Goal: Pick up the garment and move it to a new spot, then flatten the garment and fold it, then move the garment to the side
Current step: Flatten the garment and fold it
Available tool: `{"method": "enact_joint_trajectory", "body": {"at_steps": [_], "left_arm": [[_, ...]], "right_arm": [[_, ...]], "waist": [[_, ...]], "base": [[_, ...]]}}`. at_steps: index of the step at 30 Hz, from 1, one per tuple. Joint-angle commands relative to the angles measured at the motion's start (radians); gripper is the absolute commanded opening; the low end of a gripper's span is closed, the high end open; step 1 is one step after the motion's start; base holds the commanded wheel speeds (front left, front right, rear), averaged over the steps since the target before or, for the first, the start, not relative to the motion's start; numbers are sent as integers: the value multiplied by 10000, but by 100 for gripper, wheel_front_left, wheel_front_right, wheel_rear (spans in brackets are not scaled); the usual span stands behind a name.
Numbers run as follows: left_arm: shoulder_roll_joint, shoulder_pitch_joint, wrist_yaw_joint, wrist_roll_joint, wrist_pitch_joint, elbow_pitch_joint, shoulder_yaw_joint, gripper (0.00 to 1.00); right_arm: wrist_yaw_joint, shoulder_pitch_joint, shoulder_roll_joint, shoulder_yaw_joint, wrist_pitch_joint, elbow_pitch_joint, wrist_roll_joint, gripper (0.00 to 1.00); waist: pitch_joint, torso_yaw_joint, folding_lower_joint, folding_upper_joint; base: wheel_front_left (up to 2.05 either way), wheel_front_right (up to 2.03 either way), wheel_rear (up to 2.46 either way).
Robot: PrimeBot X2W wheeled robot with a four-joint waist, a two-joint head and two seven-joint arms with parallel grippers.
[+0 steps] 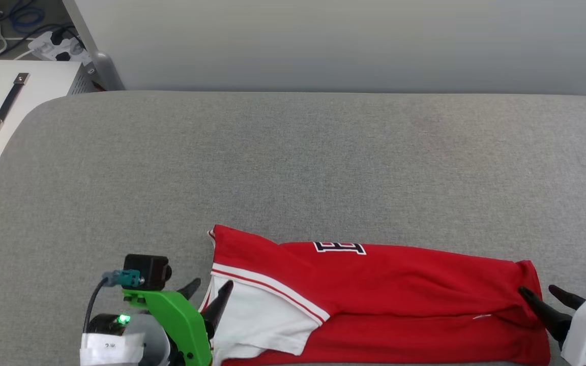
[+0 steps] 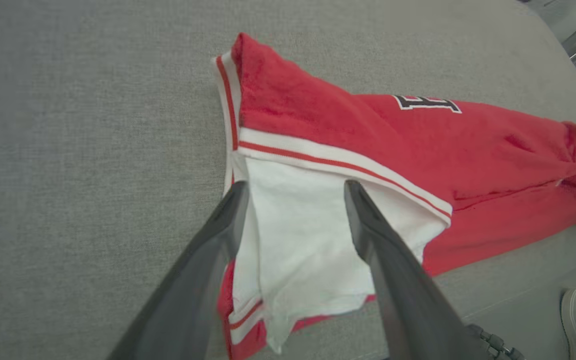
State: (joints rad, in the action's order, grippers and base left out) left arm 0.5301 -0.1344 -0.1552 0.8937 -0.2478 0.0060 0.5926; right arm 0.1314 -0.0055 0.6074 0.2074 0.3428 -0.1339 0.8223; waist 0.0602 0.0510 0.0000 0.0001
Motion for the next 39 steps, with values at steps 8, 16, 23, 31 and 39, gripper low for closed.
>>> {"method": "enact_joint_trajectory", "body": {"at_steps": [8,16,23,31,39], "left_arm": [[-365,-460,202,-1531,2955,376,-297,100],[-844,-763,554,-3107,5079,1120,-1177,100],[-1849,-97,1138,-5193,5093,287,-3109,100],[-2702,191,2290,-6116,5095,632,-4229,100],[-3091,151,2732,-6558,5095,737,-4902,100]], "right_arm": [[-7,447,-786,-1562,1331,427,-455,100],[-7,568,-1660,-2648,1732,-75,-1173,100],[-7,492,-2234,-3016,2062,-569,-1014,100],[-7,370,-2737,-2555,2597,-1014,-119,100],[-7,146,-2859,-1929,2419,-1344,261,100]], "waist": [[284,133,0,-1],[743,375,0,-1],[1094,499,0,-1],[1188,627,0,-1],[1173,688,0,-1]], "base": [[0,0,0],[0,0,0],[0,0,0],[0,0,0],[0,0,0]]}}
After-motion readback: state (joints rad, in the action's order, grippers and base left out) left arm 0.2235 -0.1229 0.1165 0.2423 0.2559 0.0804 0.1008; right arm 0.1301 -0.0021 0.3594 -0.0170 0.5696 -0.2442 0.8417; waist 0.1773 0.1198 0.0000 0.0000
